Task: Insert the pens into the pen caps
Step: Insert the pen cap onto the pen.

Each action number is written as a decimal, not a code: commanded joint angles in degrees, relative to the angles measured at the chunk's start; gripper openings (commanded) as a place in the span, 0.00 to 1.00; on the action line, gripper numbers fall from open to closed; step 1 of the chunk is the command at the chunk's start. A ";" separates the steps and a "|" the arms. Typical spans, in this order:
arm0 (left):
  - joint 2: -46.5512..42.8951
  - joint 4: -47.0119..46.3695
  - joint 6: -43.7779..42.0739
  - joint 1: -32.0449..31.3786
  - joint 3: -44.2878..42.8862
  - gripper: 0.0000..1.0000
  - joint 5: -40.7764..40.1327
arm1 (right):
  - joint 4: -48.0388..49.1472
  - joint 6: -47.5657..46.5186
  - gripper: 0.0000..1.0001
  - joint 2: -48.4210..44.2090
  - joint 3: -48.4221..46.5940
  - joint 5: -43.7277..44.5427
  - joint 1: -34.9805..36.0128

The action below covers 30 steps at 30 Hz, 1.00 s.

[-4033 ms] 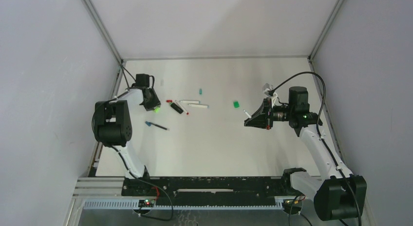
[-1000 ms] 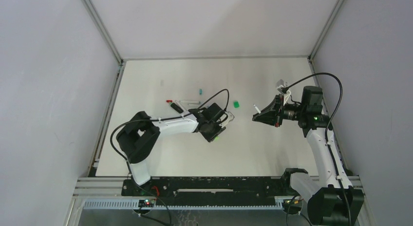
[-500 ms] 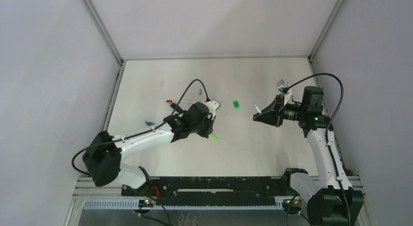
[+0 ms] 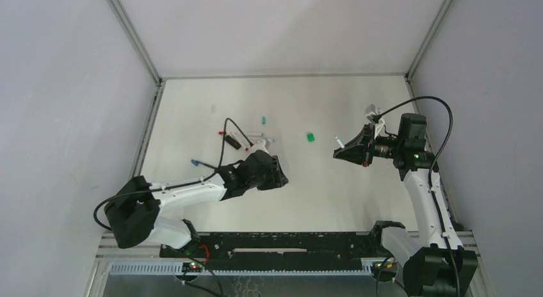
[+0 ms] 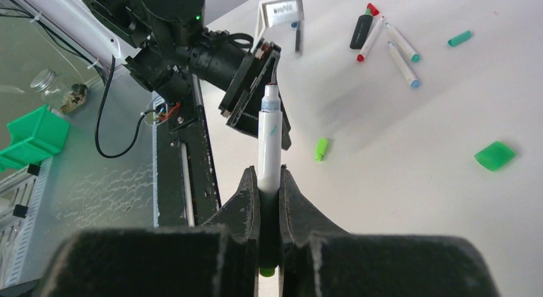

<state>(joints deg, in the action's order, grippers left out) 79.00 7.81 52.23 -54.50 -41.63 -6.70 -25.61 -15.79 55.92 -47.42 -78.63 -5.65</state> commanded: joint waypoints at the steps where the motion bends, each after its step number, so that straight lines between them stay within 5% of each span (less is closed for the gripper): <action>1: -2.88 -1.07 20.80 -0.17 1.77 0.60 -9.41 | -0.31 -1.25 0.00 -1.08 -2.06 -1.27 -0.24; 4: -1.10 8.04 29.49 -0.17 -2.78 0.61 -12.82 | -0.40 -1.26 0.00 -1.21 -2.06 -1.32 -0.24; 9: 6.75 25.22 30.47 -0.17 -17.55 0.62 -12.29 | -0.50 -1.26 0.00 -1.23 -2.06 -1.51 -0.24; 30: 23.67 27.64 32.15 1.89 -25.71 0.53 -5.40 | -0.72 -1.35 0.00 -1.69 -2.06 -1.70 -0.38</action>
<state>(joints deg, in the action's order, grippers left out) 101.49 34.04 83.18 -53.23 -64.95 -12.99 -26.00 -16.19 55.29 -47.42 -78.98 -5.65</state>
